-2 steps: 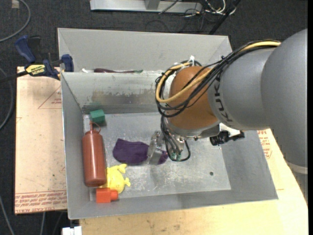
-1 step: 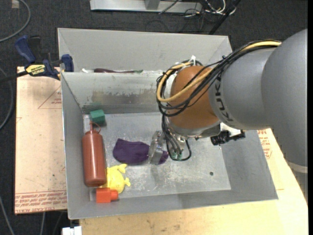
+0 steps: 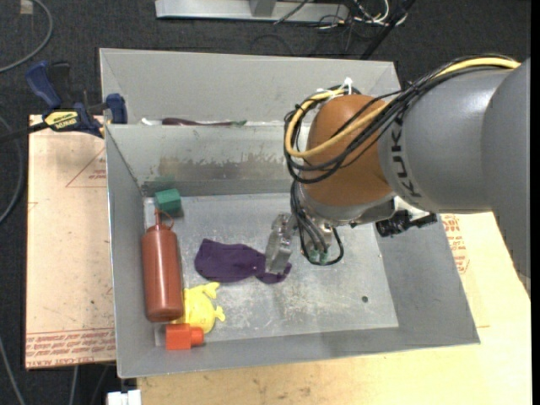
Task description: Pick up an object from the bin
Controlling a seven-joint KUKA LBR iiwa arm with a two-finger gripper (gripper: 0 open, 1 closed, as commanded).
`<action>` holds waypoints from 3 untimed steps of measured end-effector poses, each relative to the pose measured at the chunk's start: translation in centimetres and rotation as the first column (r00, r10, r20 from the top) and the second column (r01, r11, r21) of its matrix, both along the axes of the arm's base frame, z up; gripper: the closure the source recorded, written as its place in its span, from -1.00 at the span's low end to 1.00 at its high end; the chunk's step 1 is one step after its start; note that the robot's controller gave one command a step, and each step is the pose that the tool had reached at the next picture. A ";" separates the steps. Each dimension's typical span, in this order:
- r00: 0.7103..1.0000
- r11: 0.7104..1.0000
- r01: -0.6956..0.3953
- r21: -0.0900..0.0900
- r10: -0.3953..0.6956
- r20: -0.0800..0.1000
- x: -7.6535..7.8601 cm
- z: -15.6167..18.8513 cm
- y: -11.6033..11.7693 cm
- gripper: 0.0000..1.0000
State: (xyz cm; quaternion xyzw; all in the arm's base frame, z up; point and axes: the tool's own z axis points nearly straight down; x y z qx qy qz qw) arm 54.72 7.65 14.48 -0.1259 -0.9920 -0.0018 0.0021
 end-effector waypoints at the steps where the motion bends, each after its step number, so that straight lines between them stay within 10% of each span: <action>1: 1.000 1.000 -0.002 -0.001 0.002 0.006 0.4 2.9 0.7 1.00; 2: 0.999 0.999 -0.048 0.001 0.048 0.003 2.1 3.3 1.4 -1.00; 3: 0.999 0.999 -0.048 0.001 0.048 0.003 2.1 3.3 1.4 -1.00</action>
Offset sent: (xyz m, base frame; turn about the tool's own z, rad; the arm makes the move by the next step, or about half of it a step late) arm 0.0203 0.0134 0.0330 -0.0492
